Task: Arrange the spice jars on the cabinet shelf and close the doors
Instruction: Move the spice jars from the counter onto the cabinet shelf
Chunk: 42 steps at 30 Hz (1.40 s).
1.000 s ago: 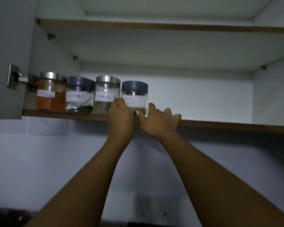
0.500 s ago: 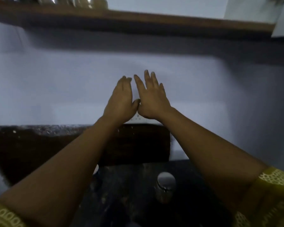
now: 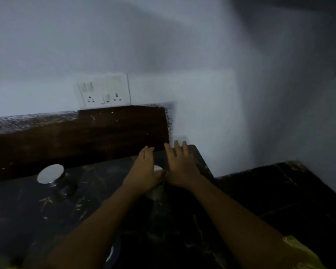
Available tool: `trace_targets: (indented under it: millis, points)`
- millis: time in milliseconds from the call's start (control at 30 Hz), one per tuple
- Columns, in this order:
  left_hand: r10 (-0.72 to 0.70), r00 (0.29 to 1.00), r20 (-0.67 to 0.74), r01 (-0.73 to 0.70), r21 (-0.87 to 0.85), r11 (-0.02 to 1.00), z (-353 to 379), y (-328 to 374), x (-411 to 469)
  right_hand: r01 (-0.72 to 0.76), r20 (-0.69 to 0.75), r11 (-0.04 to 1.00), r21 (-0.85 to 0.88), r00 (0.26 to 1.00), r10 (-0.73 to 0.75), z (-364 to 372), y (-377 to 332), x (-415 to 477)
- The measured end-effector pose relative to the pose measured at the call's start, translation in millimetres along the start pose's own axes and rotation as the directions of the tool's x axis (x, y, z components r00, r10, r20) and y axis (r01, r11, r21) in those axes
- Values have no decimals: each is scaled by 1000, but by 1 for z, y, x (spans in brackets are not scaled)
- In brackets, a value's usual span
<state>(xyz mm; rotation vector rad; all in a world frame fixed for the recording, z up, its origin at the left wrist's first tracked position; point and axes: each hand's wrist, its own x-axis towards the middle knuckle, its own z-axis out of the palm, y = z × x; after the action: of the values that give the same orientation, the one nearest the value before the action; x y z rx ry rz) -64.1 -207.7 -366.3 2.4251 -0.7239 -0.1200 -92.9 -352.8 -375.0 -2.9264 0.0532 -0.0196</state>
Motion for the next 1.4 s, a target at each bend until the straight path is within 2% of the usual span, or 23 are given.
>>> trace_targets:
  millis: [133, 267, 400, 500, 567, 733, 900, 1000, 1133, 1200, 1300, 1333, 1400]
  points:
    - [-128, 988, 80, 126, 39, 991, 38, -21, 5, -31, 129, 998, 60, 991, 23, 41, 27, 5]
    - [-214, 974, 79, 204, 125, 971, 67, -42, 5, -33, 205, 993, 116, 979, 8, 79, 41, 19]
    - [-339, 938, 78, 339, 16, 941, 87, -54, 5, -51, 302, 982, 181, 953, -6, 111, 41, 32]
    - [-329, 944, 32, 330, -97, 939, 97, -58, 3, -84, 358, 953, 290, 934, -26, 126, 36, 36]
    - [-311, 950, 19, 311, -149, 939, 100, -57, 2, -120, 320, 913, 390, 947, -12, 128, 33, 35]
    - [-256, 967, -11, 252, -133, 959, 93, -53, -4, -73, 255, 885, 459, 965, -53, 113, 33, 24]
    - [-149, 963, -226, 57, -370, 927, 51, -30, -10, -5, 103, 719, 695, 990, -92, 64, 20, 11]
    - [-185, 946, -266, 45, -459, 887, 19, -15, -16, 9, -9, 625, 780, 1000, -3, 30, -1, -2]
    - [-146, 921, -360, -68, -521, 851, -34, 9, -35, 87, -141, 468, 879, 987, 82, -19, -41, -25]
    - [-129, 915, -382, -127, -576, 808, -60, 15, -48, 140, -158, 363, 921, 987, 21, -39, -61, -38]
    - [-130, 904, -408, -182, -642, 745, -97, 19, -70, 181, -154, 159, 971, 974, -166, -66, -88, -54]
    - [-131, 897, -422, -196, -646, 738, -107, 20, -77, 196, -168, 125, 973, 964, -204, -73, -96, -59]
    - [-122, 875, -469, -235, -630, 740, -128, 22, -90, 272, -239, 146, 951, 949, -208, -85, -116, -65]
